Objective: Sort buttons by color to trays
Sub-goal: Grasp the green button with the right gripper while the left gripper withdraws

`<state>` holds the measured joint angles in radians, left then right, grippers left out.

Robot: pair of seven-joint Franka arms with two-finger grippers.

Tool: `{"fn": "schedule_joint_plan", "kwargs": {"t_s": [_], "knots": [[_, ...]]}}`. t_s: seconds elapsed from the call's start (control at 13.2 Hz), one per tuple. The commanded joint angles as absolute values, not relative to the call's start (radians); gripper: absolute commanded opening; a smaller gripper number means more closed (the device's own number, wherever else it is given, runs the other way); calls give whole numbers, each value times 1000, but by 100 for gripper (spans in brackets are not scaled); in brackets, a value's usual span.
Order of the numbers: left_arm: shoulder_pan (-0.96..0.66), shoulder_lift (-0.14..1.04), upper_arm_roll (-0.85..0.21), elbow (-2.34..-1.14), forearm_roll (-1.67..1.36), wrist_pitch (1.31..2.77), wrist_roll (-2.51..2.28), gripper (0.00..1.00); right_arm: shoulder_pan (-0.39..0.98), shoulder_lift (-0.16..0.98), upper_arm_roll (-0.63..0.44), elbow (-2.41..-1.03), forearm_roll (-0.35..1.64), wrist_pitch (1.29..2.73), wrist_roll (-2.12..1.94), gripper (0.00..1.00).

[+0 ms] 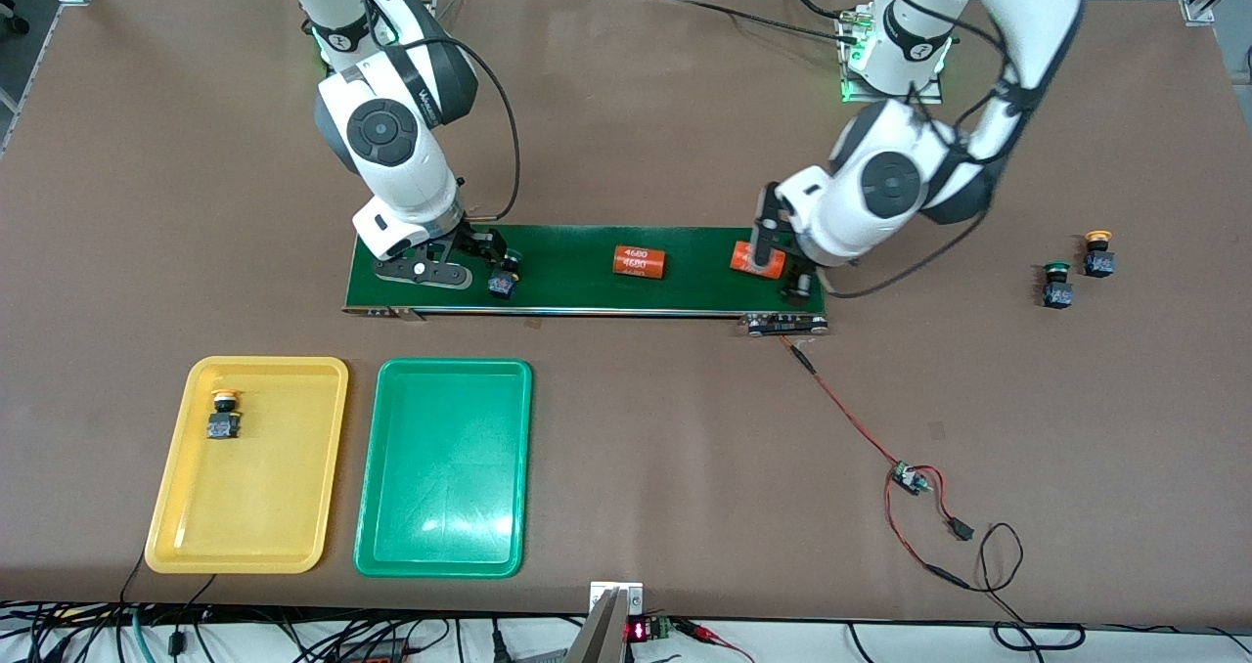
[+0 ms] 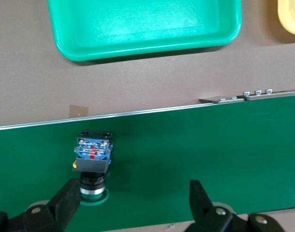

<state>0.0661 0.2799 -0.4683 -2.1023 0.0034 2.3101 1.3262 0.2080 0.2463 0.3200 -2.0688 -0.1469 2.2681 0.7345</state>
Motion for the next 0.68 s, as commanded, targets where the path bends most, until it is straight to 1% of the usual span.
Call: {"fn": "schedule_joint_plan", "kwargs": {"t_s": [0.0, 0.08, 0.15, 0.3, 0.38, 0.61], "knots": [[220, 224, -425, -2108, -8, 2283, 1513, 100, 216, 267, 322, -2060, -179, 2290, 767, 100], [262, 230, -401, -2106, -6, 2284, 1549, 100, 216, 276, 322, -2060, -181, 2298, 767, 100], [293, 247, -344, -2105, -6, 2292, 1555, 100, 218, 282, 322, -2060, -181, 2307, 767, 100], [302, 284, -234, -2105, -6, 2295, 1562, 100, 216, 296, 321, -2060, -201, 2325, 767, 100], [302, 290, -195, -2106, -5, 2293, 1575, 100, 215, 308, 319, -2060, -216, 2333, 767, 100], [342, 317, -186, -2105, -17, 2293, 1568, 100, 203, 328, 313, -2056, -229, 2364, 764, 100]]}}
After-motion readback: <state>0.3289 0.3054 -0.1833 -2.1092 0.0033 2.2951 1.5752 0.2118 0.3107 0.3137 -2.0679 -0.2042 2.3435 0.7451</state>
